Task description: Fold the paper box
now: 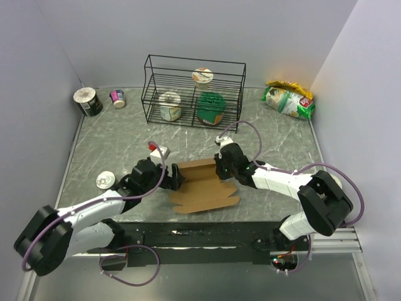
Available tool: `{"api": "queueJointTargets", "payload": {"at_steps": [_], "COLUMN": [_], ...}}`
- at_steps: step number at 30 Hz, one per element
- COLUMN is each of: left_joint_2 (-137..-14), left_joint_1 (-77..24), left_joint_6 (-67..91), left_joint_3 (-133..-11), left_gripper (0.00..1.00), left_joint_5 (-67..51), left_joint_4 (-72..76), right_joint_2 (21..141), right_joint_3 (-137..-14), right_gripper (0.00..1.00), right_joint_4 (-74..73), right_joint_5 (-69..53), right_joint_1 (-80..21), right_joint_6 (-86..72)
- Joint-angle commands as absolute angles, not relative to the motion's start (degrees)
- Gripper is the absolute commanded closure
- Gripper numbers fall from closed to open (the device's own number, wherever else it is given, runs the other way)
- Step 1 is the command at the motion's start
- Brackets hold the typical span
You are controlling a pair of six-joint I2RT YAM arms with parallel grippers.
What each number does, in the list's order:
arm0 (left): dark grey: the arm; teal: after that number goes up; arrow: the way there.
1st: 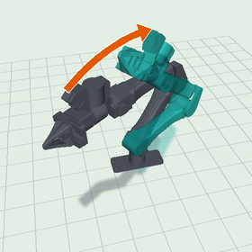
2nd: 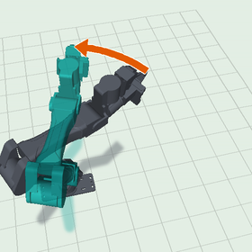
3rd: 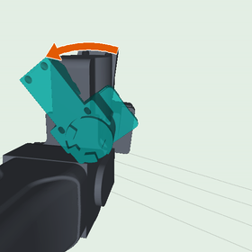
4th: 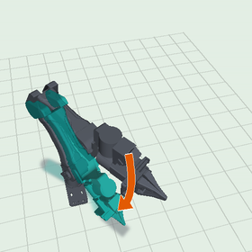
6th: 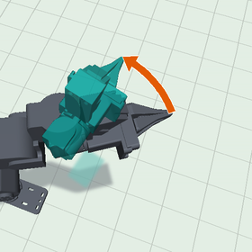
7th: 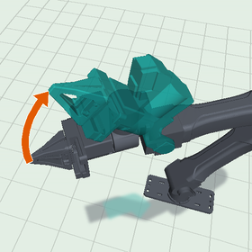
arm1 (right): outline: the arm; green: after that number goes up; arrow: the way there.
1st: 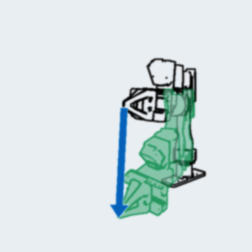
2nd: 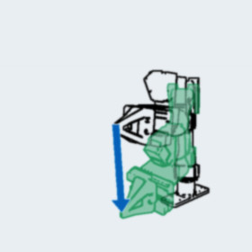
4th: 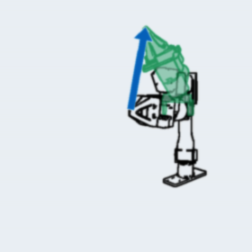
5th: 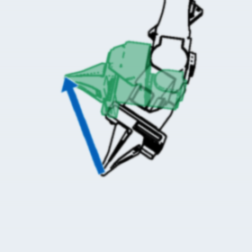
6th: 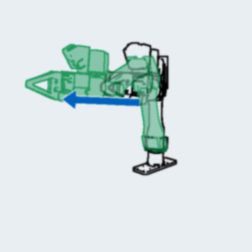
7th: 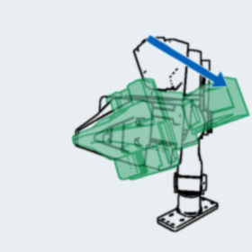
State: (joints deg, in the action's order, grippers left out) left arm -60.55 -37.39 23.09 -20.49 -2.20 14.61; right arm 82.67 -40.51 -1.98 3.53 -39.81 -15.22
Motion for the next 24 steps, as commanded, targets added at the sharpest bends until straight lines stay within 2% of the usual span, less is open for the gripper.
{"api": "queueJointTargets", "payload": {"at_steps": [1,2,3,5,6,9,17,21,24], "left_joint_2": [-65.0,-65.6,-66.8,-67.7,-68.5,-69.9,-72.1,-72.6,-73.0], "left_joint_1": [-41.0,-41.6,-42.2,-43.7,-44.2,-46.2,-51.0,-53.7,-54.7], "left_joint_6": [21.0,20.5,20.2,19.9,19.9,20.3,25.7,29.4,31.8], "left_joint_3": [-25.0,-25.7,-26.0,-26.5,-26.7,-27.2,-28.2,-28.9,-29.9], "left_gripper": [0.21,0.26,0.36,0.47,0.56,0.69,0.81,0.84,0.84], "left_joint_5": [5.0,6.0,7.0,9.5,10.3,13.3,19.2,22.7,25.0], "left_joint_4": [14.7,14.7,14.9,15.0,15.3,15.6,15.1,13.9,12.0], "right_joint_2": [80.7,80.5,80.4,80.3,80.3,80.4,81.6,82.5,83.2], "right_joint_3": [-41.0,-41.0,-40.9,-41.0,-41.0,-41.0,-40.6,-40.4,-41.0], "right_gripper": [0.78,0.78,0.78,0.77,0.77,0.74,0.76,0.93,0.97], "right_joint_4": [-5.7,-5.6,-5.6,-6.0,-6.2,-6.3,-6.3,-7.6,-9.0], "right_joint_5": [3.8,4.1,4.4,5.4,6.0,7.8,17.6,22.9,27.4], "right_joint_1": [-39.6,-39.6,-39.6,-39.6,-39.6,-39.6,-39.7,-39.7,-40.8], "right_joint_6": [-16.8,-16.9,-17.1,-17.4,-17.8,-19.2,-25.9,-29.5,-30.5]}}
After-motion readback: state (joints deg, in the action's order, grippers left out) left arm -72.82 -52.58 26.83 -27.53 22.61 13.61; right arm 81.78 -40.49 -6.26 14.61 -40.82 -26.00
